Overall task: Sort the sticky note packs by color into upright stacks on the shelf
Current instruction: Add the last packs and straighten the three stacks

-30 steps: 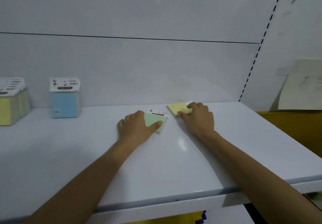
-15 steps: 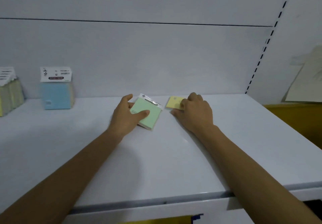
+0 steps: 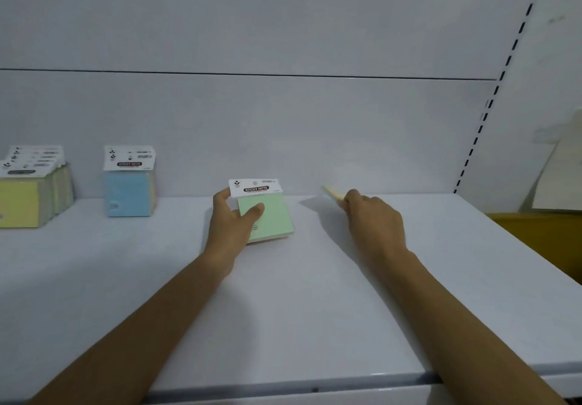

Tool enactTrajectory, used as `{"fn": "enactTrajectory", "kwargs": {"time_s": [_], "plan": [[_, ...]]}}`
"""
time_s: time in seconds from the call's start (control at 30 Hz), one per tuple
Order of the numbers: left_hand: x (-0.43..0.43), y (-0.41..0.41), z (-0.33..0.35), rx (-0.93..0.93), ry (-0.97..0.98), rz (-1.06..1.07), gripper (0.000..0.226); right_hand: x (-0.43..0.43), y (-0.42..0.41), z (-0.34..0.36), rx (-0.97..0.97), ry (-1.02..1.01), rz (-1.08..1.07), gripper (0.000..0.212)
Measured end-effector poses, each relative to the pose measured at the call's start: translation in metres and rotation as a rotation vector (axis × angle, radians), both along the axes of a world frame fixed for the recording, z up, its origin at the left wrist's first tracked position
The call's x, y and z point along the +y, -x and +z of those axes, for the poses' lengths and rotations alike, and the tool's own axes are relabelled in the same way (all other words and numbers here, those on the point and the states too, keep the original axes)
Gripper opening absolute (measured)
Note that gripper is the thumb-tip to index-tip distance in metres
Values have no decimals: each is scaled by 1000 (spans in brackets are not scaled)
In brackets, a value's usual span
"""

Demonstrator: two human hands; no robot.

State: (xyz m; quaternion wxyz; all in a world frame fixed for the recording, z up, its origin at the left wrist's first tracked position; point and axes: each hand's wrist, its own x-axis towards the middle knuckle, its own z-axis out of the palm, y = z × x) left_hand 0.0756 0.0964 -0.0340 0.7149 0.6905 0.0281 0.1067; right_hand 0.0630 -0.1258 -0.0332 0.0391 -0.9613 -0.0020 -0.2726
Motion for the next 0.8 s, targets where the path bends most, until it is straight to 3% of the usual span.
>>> {"fn": "enactTrajectory", "kwargs": {"time_s": [0.1, 0.17, 0.2, 0.3, 0.4, 0.53, 0.6, 0.7, 0.8], "plan": [[4, 0, 3, -45, 59, -1, 74, -9, 0, -4, -128, -381, -43, 23], [1, 2, 5, -36, 66, -34, 81, -10, -1, -3, -182, -614, -55, 27], [-1, 5, 6, -10, 91, -71, 75, -9, -2, -3, -208, -689, -53, 28], [-9, 14, 12, 80, 142, -244, 28, -3, 2, -1, -270, -792, -6, 29], [-15, 17, 11, 144, 64, -320, 13, 13, 14, 3, -402, -607, 137, 24], [-14, 14, 15, 262, 259, -412, 64, 30, 19, 5, -566, -59, 542, 21], [-14, 13, 14, 232, 287, -425, 55, 34, 16, 2, -495, 39, 610, 25], [-15, 12, 9, 138, 242, -294, 13, 38, 13, -5, -283, -274, 497, 30], [-14, 9, 11, 71, 360, -303, 23, 35, 10, -3, -141, -853, 335, 28]]}}
